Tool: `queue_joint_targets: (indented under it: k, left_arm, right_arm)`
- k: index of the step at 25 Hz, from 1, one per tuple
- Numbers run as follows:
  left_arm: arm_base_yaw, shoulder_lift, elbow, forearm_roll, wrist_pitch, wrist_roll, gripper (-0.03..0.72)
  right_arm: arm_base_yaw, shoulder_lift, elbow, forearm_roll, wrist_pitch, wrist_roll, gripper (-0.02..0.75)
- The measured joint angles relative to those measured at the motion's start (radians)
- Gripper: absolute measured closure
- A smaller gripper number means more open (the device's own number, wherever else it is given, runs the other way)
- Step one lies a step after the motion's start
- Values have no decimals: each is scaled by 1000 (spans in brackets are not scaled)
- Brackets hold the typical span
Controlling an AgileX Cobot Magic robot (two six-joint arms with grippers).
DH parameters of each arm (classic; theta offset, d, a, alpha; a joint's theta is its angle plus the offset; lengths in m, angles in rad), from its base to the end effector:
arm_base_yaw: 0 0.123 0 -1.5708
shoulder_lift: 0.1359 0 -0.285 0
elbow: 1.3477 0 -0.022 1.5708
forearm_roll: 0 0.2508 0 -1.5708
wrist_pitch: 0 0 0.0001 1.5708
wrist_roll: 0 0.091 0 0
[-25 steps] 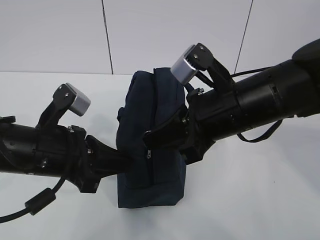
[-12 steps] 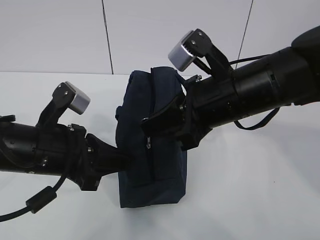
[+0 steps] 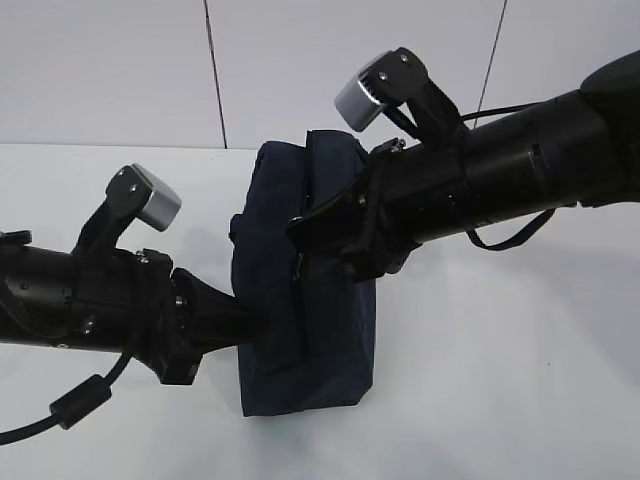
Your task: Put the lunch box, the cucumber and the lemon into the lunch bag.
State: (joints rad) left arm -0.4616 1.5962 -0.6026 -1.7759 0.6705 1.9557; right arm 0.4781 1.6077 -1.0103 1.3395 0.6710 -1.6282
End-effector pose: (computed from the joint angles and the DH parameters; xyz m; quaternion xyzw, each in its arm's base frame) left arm 0.2177 -0.1702 0.1714 0.3742 0.7933 -0.3536 0.3249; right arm 0.2715 0.2028 0.2544 -0.4693 0.7302 0.3142 0.3845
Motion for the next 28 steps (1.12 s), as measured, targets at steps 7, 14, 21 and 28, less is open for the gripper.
queue_joint_targets:
  k: [7,14,21,28]
  left_arm:
    - [0,0,-2,0,0,0,675]
    - [0,0,-2,7,0,0,675]
    - [0,0,-2,-6,-34,0,676]
    - [0,0,-2,-33,-38,0,674]
  right_arm:
    - [0,0,0,36,-14,0,717]
    - [0,0,0,20,60,0,717]
    - [0,0,-9,-41,144,24,717]
    - [0,0,-14,32,116,308,717]
